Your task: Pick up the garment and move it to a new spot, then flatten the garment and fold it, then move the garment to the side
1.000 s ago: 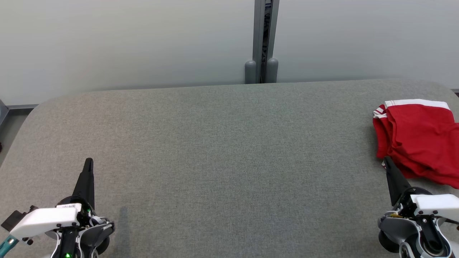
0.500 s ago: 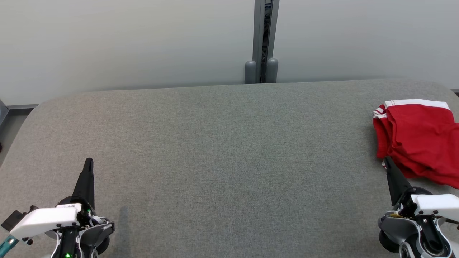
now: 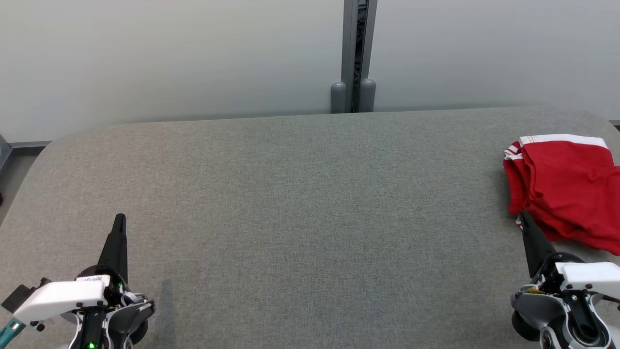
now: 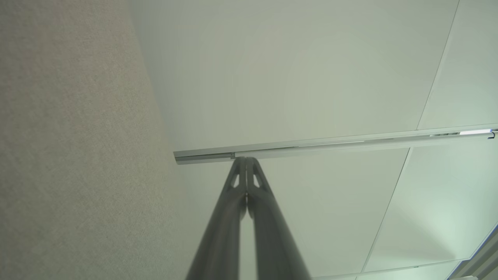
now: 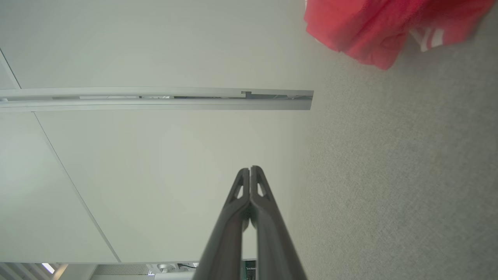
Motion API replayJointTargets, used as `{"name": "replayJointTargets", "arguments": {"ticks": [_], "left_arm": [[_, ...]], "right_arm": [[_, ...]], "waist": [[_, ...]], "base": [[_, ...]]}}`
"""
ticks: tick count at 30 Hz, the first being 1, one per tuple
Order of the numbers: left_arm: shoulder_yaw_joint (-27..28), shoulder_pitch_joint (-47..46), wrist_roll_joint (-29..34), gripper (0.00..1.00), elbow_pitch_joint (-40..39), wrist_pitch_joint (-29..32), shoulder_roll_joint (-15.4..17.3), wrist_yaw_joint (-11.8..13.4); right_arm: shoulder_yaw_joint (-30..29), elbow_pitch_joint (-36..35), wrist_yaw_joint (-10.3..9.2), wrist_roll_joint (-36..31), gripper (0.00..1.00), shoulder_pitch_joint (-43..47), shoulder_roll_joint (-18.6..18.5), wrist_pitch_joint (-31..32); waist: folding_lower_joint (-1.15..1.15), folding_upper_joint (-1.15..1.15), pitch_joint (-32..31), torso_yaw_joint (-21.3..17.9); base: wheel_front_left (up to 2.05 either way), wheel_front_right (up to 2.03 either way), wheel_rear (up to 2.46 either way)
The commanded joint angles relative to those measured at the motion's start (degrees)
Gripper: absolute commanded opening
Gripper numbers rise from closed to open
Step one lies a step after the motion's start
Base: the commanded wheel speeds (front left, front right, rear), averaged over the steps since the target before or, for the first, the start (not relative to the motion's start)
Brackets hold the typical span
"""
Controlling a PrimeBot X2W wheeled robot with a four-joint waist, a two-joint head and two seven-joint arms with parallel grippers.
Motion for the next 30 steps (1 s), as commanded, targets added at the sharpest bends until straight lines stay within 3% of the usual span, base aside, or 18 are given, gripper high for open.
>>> {"name": "replayJointTargets", "arguments": {"ticks": [1,30], "left_arm": [[0.18,-0.79,0.02,0.0,-0.08,0.18,0.25,-0.19],[0.18,-0.78,0.02,0.0,-0.09,0.18,0.26,-0.19]], "right_arm": [[-0.13,0.02,0.0,-0.2,0.0,-0.42,-0.07,0.31],[-0.3,0.02,0.0,-0.41,0.0,-0.44,0.06,0.47]], "waist": [[-0.01,0.0,0.0,0.0],[-0.01,0.0,0.0,0.0]], "base": [[0.0,0.0,0.0],[0.0,0.0,0.0]]}}
